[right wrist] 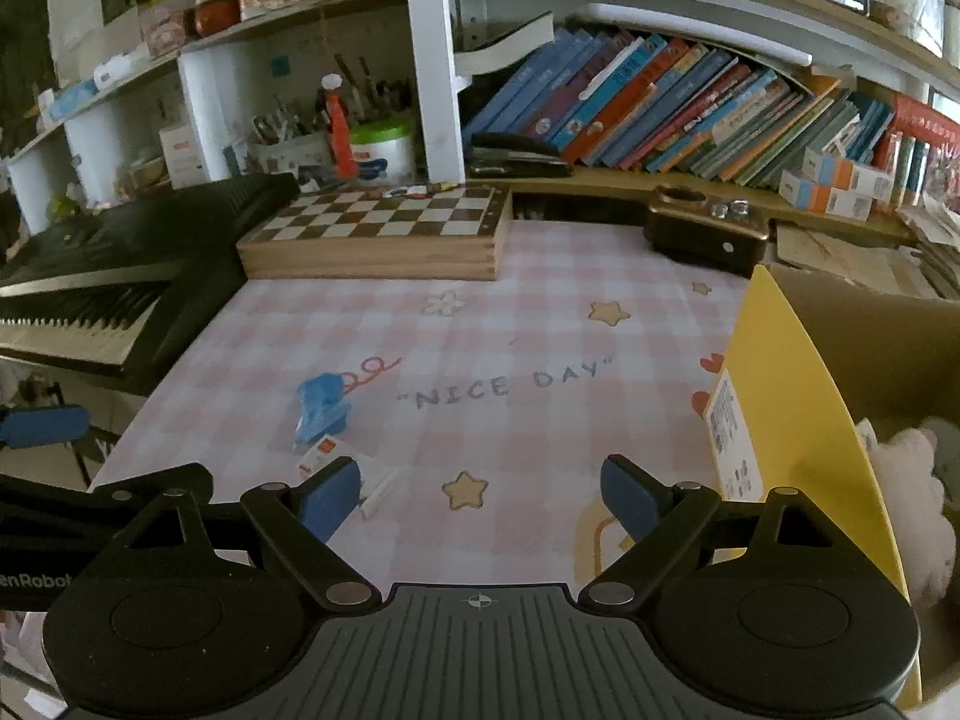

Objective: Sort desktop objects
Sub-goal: 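Withdraw both tools from the box and move toward the blue bag and white card box, then grasp the blue plastic bag with the left gripper while the right grasps the white card box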

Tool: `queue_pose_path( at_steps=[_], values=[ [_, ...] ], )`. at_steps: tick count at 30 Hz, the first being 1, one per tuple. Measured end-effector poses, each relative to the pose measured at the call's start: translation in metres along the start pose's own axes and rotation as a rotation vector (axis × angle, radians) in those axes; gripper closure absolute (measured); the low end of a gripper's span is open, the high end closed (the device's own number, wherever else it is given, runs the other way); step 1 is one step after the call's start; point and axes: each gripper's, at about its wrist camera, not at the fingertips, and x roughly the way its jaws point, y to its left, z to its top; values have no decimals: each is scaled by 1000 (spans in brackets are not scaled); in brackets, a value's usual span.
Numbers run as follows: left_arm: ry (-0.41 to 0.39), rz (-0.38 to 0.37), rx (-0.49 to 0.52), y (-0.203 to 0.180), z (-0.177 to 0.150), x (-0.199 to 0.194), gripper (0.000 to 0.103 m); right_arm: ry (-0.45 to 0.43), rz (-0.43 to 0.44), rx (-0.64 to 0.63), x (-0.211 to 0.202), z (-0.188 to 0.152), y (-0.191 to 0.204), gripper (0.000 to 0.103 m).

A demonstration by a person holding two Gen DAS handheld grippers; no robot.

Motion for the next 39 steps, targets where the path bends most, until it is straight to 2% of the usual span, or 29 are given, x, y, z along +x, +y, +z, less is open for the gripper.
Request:
queue_pose_path(
  at_steps=[8, 13, 18, 21, 26, 28, 30, 31, 32, 37, 39],
  values=[
    [-30, 23, 29, -1, 17, 24, 0, -22, -10, -12, 24, 19, -8, 13],
    [-25, -13, 20, 0, 25, 43, 1, -1, 5, -21, 41, 30, -14, 15],
    [4, -41, 4, 2, 30, 68, 4, 34, 19, -30, 48, 26, -16, 18],
    [30, -39, -13, 8, 34, 85, 11, 53, 32, -45, 48, 22, -18, 18],
    [135, -88, -49, 11, 40, 119, 33, 90, 113, -163, 50, 12, -1, 18],
    [151, -108, -46, 6, 40, 128, 35, 90, 147, -209, 50, 10, 9, 19],
    [165, -127, -42, -1, 39, 135, 44, 93, 179, -254, 54, 8, 19, 19],
    [178, -129, -38, -4, 39, 139, 56, 97, 190, -271, 56, 7, 22, 19],
    [193, -132, -34, -7, 38, 143, 60, 103, 200, -288, 59, 6, 26, 22],
    [196, -137, -59, -1, 37, 141, 66, 133, 237, -355, 77, 0, 41, 37],
    [192, -122, -81, 9, 38, 137, 66, 145, 251, -365, 84, -1, 44, 39]
  ],
)
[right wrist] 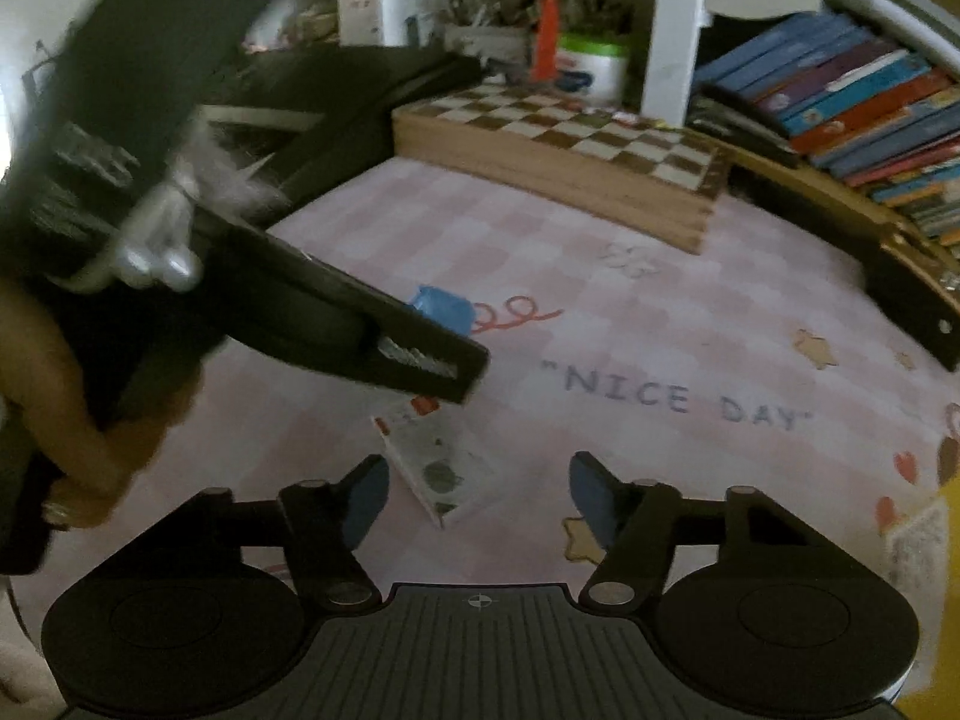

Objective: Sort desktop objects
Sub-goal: 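Grasp the blue plastic bag with the left gripper while the right grasps the white card box, then lift the blue bag and white card box and carry them toward the yellow box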

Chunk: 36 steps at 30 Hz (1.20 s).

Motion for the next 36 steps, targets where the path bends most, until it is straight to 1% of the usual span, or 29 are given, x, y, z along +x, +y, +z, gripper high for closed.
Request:
queue_pose_path(
  at_steps=[2, 4, 10, 12, 13, 14, 15, 18, 21, 29, 36],
  values=[
    [-18, 13, -27, 10, 1, -10, 67, 14, 9, -15, 7, 1, 1, 44],
    [-34, 15, -54, 18, 1, -19, 67, 24, 20, -23, 12, 1, 1, 46],
    [-66, -12, -134, 31, -2, -44, 67, 9, 37, -26, 14, 2, 1, 48],
    [-82, -22, -146, 30, -3, -50, 67, 6, 50, -22, 13, 1, 0, 55],
    [-90, -29, -151, 29, -3, -53, 67, 5, 60, -30, 12, 1, 1, 64],
    [-95, -35, -154, 29, -4, -56, 67, 7, 61, -38, 11, 1, 3, 71],
    [-100, -40, -156, 28, -5, -58, 67, 9, 67, -44, 11, 2, 4, 73],
    [-119, -54, -147, 24, -6, -67, 67, 12, 57, -30, 7, 1, 5, 73],
    [-145, -76, -143, 21, -8, -80, 67, -22, 28, -4, -5, 0, 3, 73],
    [-197, -131, -134, 14, -20, -119, 68, -108, -38, 101, -56, 3, -8, 73],
    [-234, -174, -132, 13, -40, -155, 68, -186, -56, 183, -104, -2, -6, 73]
  ],
)
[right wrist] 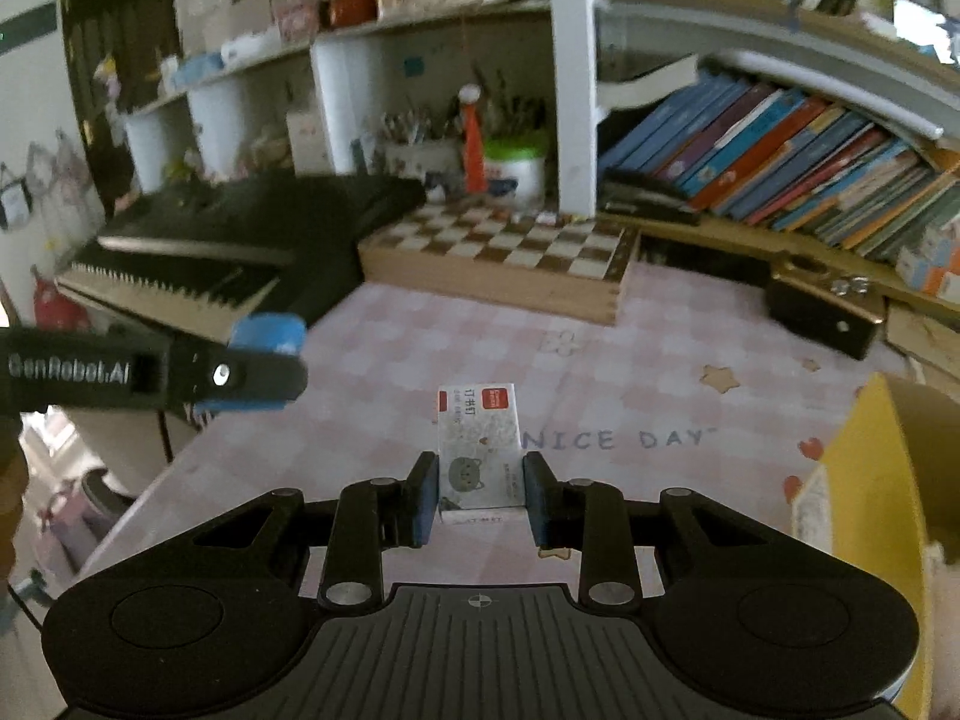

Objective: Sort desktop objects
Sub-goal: 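Lift the blue bag and white card box and carry them toward the yellow box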

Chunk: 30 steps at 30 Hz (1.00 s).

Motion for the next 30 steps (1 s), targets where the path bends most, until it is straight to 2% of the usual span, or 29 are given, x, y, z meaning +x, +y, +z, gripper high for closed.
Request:
queue_pose_path(
  at_steps=[9, 21, 30],
  values=[
    [-6, -51, 9, 0, -29, -42, 69, -8, -56, 69, -41, -23, 3, 73],
    [3, -100, 23, -1, -81, -108, 69, -5, -45, 100, -105, -71, 51, 73],
    [17, -132, 39, -1, -113, -146, 69, 28, -64, 132, -135, -104, 74, 73]
  ],
)
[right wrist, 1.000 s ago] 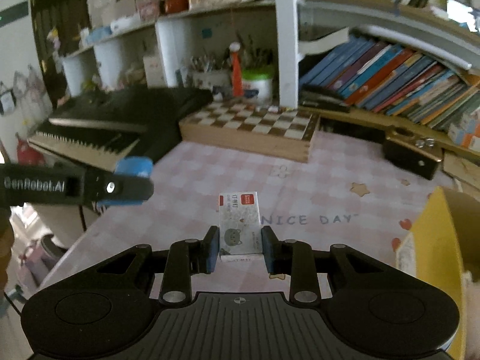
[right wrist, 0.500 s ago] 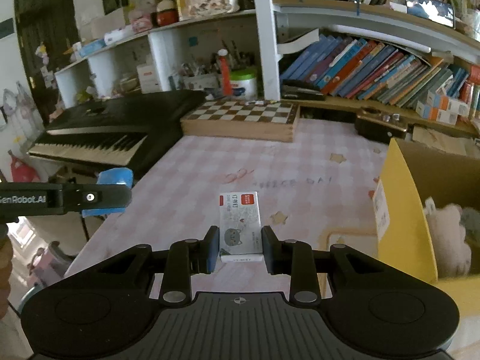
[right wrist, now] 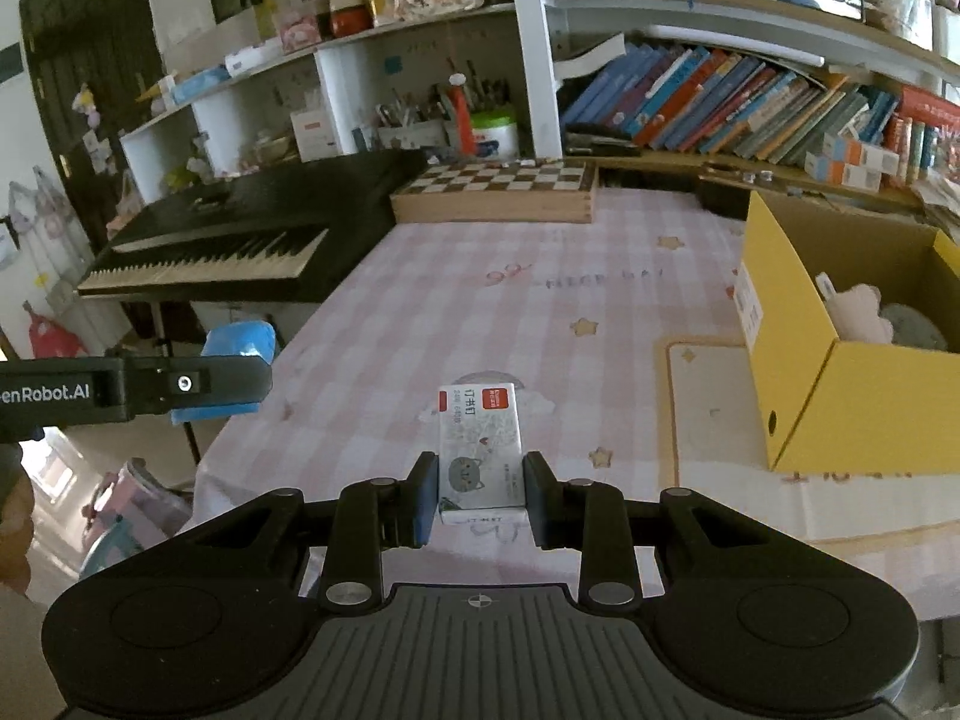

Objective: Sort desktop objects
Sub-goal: 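Lift the blue bag and white card box and carry them toward the yellow box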

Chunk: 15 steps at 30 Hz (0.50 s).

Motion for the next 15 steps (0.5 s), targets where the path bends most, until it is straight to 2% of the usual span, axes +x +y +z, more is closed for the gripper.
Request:
queue_pose_path(
  at_steps=[15],
  values=[
    [77, -94, 61, -20, -24, -4, 70, 6, -78, 46, -31, -27, 6, 73]
  ],
)
